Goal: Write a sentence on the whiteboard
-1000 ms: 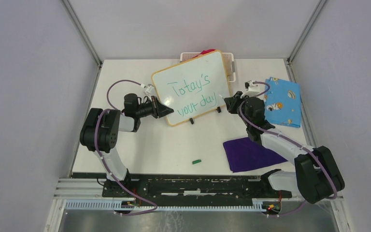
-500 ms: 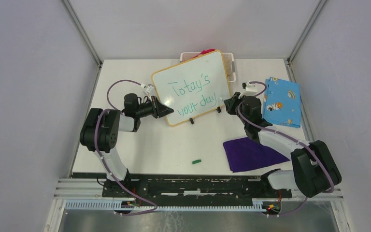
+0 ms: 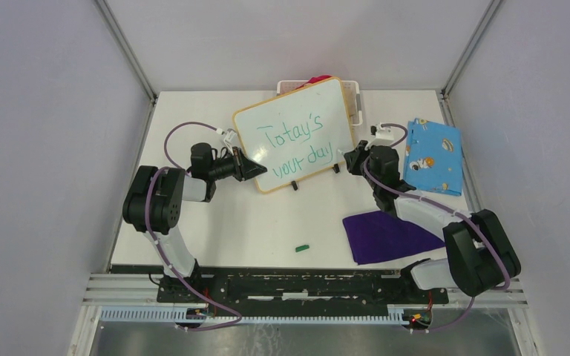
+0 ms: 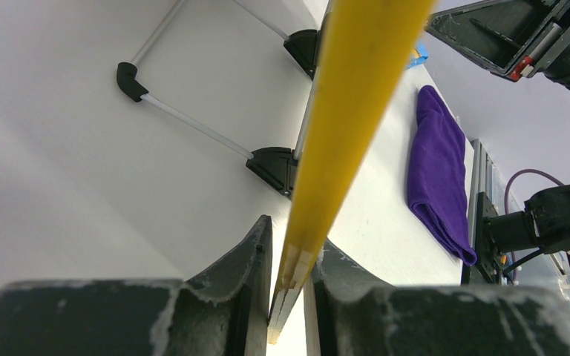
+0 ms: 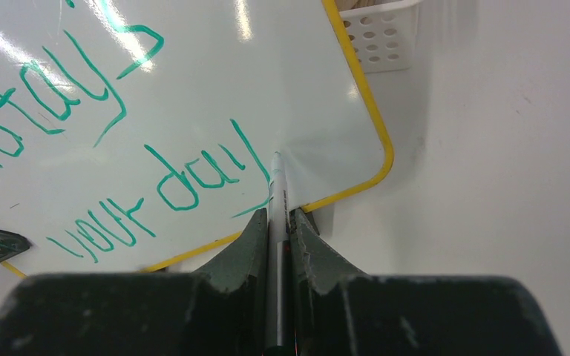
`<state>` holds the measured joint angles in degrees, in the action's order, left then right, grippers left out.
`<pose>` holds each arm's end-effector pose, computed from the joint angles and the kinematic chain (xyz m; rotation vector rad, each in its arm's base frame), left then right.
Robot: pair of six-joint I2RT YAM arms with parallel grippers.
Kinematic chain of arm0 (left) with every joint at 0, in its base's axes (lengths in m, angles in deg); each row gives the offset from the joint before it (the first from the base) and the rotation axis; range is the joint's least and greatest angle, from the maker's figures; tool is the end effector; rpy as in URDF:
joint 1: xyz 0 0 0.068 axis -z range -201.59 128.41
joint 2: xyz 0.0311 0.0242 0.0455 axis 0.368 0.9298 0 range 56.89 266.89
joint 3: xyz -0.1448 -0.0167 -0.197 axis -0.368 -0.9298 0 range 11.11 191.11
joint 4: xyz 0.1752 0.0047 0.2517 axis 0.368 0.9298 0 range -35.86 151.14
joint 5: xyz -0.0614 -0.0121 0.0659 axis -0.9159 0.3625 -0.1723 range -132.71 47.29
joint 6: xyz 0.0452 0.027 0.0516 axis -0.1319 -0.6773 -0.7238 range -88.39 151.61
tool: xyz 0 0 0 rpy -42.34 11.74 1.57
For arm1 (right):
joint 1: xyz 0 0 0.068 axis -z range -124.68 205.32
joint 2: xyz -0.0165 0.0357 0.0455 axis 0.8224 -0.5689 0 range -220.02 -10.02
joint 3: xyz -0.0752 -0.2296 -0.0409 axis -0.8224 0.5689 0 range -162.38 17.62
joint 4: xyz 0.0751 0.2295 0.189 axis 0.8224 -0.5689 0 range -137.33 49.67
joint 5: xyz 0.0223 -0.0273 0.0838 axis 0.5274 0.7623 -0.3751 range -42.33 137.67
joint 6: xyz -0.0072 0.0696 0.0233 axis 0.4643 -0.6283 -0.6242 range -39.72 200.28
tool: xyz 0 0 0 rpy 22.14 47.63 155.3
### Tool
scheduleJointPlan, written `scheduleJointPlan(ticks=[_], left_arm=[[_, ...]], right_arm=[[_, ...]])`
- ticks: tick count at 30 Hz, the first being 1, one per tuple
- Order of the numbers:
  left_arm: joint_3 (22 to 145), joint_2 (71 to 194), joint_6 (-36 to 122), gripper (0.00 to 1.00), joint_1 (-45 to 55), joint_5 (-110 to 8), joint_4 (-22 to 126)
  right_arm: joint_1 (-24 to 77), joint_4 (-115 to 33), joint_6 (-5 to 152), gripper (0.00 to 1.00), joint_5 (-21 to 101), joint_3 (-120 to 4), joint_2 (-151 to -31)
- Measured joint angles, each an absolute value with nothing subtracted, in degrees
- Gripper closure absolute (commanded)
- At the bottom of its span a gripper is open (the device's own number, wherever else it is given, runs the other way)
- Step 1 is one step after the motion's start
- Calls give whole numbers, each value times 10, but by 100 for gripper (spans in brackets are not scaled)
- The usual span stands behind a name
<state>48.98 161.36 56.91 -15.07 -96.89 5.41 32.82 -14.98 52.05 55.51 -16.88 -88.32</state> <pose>0.3469 -0.0898 0.0626 0.3715 1.9041 -1.2571 0.3296 0.1274 0.1418 0.1900 1.9081 0.4726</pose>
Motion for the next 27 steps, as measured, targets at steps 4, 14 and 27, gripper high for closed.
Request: scheduleJointPlan(ticks=[4,14,27], left_arm=[[490,1614,569,74,-151,-969,54],[490,1614,569,74,-151,-969,55],[490,1614,569,74,-151,-969,55]], right_arm=[[328,-149,520,100,555,-172,-885],[328,-152,520,100,557,-176,-898],[328,-152,521,100,558,-189,-917]])
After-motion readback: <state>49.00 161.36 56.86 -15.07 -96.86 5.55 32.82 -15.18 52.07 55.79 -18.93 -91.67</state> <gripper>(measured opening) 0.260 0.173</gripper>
